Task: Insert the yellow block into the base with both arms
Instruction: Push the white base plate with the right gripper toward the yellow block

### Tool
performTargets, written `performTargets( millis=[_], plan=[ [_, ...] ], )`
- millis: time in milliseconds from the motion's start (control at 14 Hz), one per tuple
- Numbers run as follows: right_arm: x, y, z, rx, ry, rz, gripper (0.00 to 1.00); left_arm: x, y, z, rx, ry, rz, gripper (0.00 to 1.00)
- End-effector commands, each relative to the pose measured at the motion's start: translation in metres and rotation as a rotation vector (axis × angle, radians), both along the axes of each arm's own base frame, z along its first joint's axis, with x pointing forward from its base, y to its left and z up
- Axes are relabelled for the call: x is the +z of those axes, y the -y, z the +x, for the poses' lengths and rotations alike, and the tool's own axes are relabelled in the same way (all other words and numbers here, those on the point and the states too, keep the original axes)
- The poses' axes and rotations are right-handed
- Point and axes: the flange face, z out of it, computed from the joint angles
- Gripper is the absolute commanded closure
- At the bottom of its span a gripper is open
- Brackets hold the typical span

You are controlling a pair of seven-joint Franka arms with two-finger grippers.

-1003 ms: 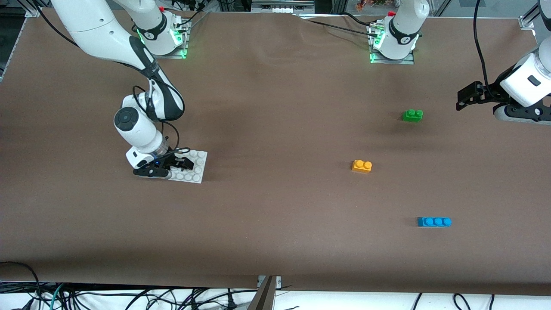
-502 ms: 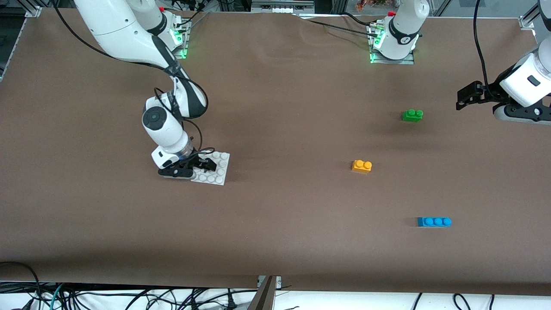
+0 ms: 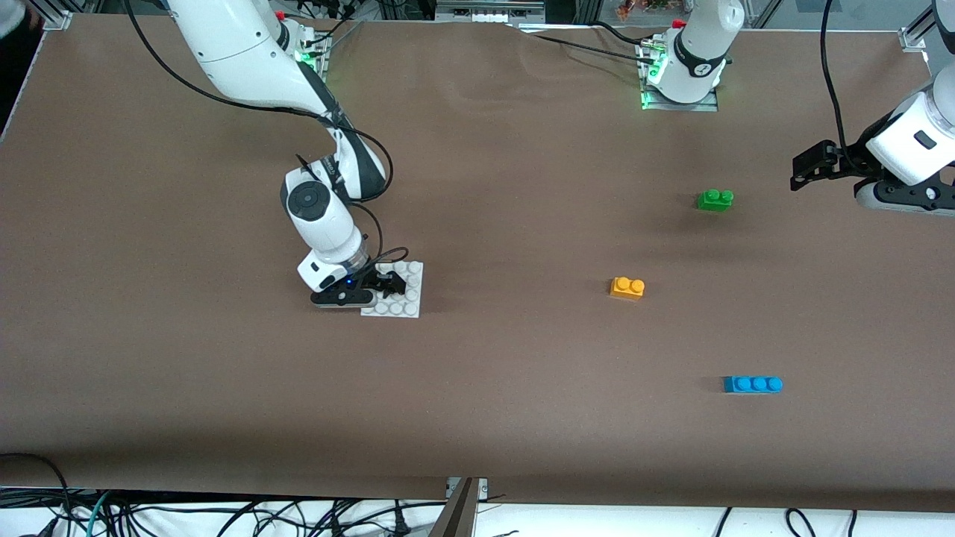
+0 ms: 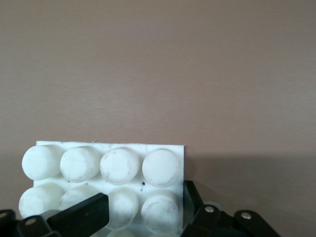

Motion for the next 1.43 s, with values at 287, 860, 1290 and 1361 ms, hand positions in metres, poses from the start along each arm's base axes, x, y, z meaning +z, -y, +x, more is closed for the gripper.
performTargets(
  millis=[287,860,1290,1361],
  plan=[
    [-0.031,-0.100,-0.012,-0.046,-0.019,-0.006,0.31,0.003,-0.001,-0.004,-0.017,-0.003,0.001,0.00],
    [-0.025,-0.198,-0.027,-0.089,-0.024,0.009,0.31,0.003,-0.001,-0.004,-0.019,-0.003,0.001,0.00],
    [-0.023,-0.238,-0.047,-0.016,0.013,0.011,0.31,0.003,-0.001,-0.004,-0.017,-0.005,0.001,0.00],
    [-0.020,-0.244,-0.050,-0.009,0.016,0.017,0.31,0.003,-0.002,-0.005,-0.015,-0.009,0.001,0.00]
  ],
)
